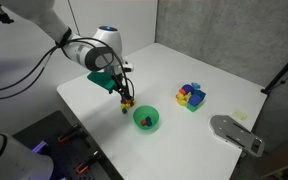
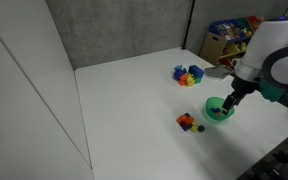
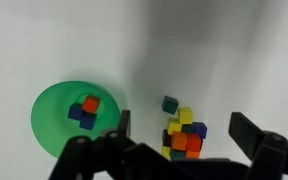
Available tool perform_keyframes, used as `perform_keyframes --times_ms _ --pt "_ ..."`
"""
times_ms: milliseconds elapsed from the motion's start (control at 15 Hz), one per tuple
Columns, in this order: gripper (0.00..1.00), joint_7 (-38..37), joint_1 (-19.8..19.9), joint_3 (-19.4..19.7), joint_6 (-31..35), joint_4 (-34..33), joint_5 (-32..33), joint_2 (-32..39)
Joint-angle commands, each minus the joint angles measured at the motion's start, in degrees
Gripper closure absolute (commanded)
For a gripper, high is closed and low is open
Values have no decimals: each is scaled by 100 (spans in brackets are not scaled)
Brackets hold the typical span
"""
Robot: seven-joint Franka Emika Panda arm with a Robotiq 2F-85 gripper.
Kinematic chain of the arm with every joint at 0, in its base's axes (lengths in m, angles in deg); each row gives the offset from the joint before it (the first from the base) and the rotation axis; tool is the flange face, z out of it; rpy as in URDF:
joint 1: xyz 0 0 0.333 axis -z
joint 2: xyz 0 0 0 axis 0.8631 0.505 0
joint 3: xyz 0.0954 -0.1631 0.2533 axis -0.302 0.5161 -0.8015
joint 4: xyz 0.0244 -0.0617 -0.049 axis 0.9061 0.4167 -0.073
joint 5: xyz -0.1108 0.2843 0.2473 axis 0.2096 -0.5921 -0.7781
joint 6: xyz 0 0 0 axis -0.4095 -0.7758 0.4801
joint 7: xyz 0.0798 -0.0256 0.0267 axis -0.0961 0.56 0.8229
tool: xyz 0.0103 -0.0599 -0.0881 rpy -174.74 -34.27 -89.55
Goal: Put the small green block in the green bowl
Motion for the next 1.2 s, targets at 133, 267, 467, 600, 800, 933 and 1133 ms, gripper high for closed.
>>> perform_keyframes --times_ms 133,267,467,600,800,933,1133 --pt "0 -38 68 88 585 -189 72 773" --pt "0 -8 52 46 550 -62 8 689" --pt "0 -8 49 41 550 -63 8 702" --pt "0 -181 -5 163 757 -183 239 1062" --pt "0 -99 39 153 1108 -281 148 1508" --pt "0 -76 45 135 1323 -385 99 1811" --pt "0 -75 17 127 1690 -589 99 2280"
